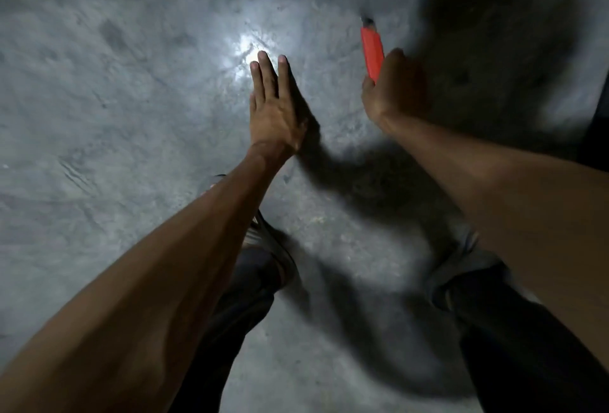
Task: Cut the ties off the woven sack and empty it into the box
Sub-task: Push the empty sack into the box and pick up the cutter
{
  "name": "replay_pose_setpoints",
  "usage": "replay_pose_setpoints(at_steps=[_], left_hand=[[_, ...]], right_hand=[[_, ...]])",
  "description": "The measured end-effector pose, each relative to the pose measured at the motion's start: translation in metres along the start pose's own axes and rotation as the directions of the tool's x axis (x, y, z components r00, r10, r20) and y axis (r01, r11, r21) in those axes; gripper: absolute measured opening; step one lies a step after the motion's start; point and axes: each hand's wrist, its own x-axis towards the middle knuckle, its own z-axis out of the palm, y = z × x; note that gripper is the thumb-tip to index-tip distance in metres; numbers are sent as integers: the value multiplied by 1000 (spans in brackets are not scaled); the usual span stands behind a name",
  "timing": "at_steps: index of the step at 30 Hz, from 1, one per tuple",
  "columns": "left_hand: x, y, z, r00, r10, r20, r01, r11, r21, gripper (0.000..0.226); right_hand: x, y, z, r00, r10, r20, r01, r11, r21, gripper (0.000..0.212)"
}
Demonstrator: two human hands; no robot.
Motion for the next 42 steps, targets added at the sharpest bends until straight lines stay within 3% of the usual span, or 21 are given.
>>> replay_pose_setpoints(at_steps=[3,5,8,11,14,18,23,26,29,34,37,42], left_hand=[[-11,-6,-41,990,41,132,-31,997,-74,79],[-36,-6,-80,983,53,176,-35,994,-104,72],[-95,3,-160,979,29,202,3,988,-157,67],[-177,17,-263,980,19,196,27,973,-228,67],[-264,28,-377,988,42,150,7,951,-310,65],[-361,29,-523,997,63,-48,-77,904,-421,62],[-429,14,-666,937,55,-346,-215,869,-445,61],[-431,11,-730,882,86,-463,-291,872,-393,63],[-412,15,-789,833,88,-547,-332,870,-365,64],[-347,29,-854,784,87,-614,-357,873,-332,64],[-286,39,-877,795,68,-602,-317,894,-318,65],[-173,52,-892,849,6,-529,-210,921,-327,69]], right_hand=[[-21,-8,-40,990,-33,140,34,999,-5,37],[-48,-14,-75,974,-20,227,1,997,83,38],[-105,-28,-147,934,24,357,-134,949,286,42],[-180,-48,-247,924,-8,383,-142,921,362,52],[-266,-85,-365,954,-51,295,-82,903,422,43],[-358,-123,-491,986,-111,126,34,869,494,17],[-418,-179,-603,973,-170,-157,225,850,477,20],[-415,-214,-654,912,-203,-356,357,820,447,20],[-398,-252,-703,848,-205,-488,446,773,450,36],[-325,-306,-759,812,-197,-549,479,762,436,37],[-261,-332,-773,797,-206,-568,488,774,404,32],[-156,-365,-776,836,-194,-513,424,822,380,30]])
